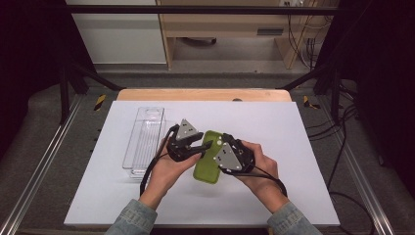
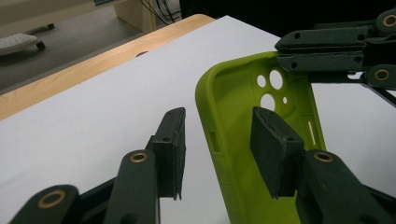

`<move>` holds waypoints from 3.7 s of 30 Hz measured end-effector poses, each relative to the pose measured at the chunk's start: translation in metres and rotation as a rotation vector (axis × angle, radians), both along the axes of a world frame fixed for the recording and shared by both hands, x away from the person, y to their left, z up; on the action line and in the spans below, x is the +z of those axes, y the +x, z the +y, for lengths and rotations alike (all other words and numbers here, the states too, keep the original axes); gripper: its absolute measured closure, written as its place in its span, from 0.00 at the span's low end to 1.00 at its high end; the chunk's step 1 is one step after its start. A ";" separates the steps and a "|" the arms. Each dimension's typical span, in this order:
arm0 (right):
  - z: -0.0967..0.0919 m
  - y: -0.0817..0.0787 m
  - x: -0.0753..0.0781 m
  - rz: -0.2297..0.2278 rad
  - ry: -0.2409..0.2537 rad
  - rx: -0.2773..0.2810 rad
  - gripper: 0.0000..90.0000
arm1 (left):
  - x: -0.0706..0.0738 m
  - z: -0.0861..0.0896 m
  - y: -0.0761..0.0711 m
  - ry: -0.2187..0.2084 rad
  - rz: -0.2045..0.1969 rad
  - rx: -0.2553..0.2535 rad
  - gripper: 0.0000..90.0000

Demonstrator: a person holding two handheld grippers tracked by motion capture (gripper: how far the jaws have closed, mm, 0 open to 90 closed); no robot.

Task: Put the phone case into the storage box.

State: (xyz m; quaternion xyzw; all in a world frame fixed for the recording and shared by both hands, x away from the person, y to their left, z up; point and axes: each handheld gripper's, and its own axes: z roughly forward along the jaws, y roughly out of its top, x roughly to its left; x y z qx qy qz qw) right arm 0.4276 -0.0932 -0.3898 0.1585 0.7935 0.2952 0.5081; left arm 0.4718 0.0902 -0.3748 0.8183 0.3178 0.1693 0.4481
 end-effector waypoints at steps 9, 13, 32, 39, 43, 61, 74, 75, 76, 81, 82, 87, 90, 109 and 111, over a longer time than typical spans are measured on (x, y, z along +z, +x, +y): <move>0.006 -0.003 -0.002 -0.015 -0.019 0.009 0.97 | -0.001 0.005 0.004 -0.041 0.070 -0.006 0.68; 0.007 -0.002 -0.003 -0.013 -0.024 0.014 0.97 | -0.001 0.008 0.007 -0.055 0.088 0.002 0.72; 0.007 -0.002 -0.006 -0.029 -0.026 0.024 0.97 | 0.003 0.015 0.008 -0.099 0.083 0.034 0.88; 0.005 -0.001 -0.006 -0.027 -0.021 0.034 0.97 | 0.003 0.016 0.007 -0.106 0.074 0.026 0.89; 0.003 0.000 -0.005 -0.019 -0.001 0.039 0.95 | 0.003 0.015 0.006 -0.107 0.068 0.028 0.89; -0.043 0.003 -0.006 0.145 0.427 0.034 0.36 | 0.003 0.025 0.009 -0.093 -0.019 0.053 0.89; -0.104 0.002 -0.037 0.248 0.646 -0.023 0.18 | 0.012 0.038 0.014 -0.114 -0.079 0.052 0.89; -0.108 0.001 -0.040 0.252 0.654 -0.022 0.17 | 0.013 0.038 0.014 -0.113 -0.081 0.051 0.89; -0.112 -0.001 -0.043 0.255 0.660 -0.026 0.16 | 0.014 0.039 0.013 -0.111 -0.084 0.051 0.89; -0.129 -0.012 -0.055 0.286 0.697 -0.018 0.11 | 0.020 0.044 0.013 -0.121 -0.098 0.056 0.89; -0.134 -0.015 -0.057 0.283 0.709 -0.016 0.11 | 0.021 0.045 0.014 -0.124 -0.099 0.057 0.89; -0.149 -0.022 -0.070 0.245 0.769 -0.038 0.08 | 0.028 0.054 0.016 -0.143 -0.109 0.073 0.89; -0.148 -0.018 -0.074 0.239 0.772 -0.055 0.08 | 0.030 0.060 0.018 -0.148 -0.116 0.083 0.89; -0.147 -0.022 -0.083 0.217 0.800 -0.069 0.05 | 0.045 0.086 0.023 -0.158 -0.164 0.114 0.89; -0.146 -0.021 -0.084 0.227 0.795 -0.068 0.05 | 0.046 0.088 0.023 -0.166 -0.171 0.115 0.89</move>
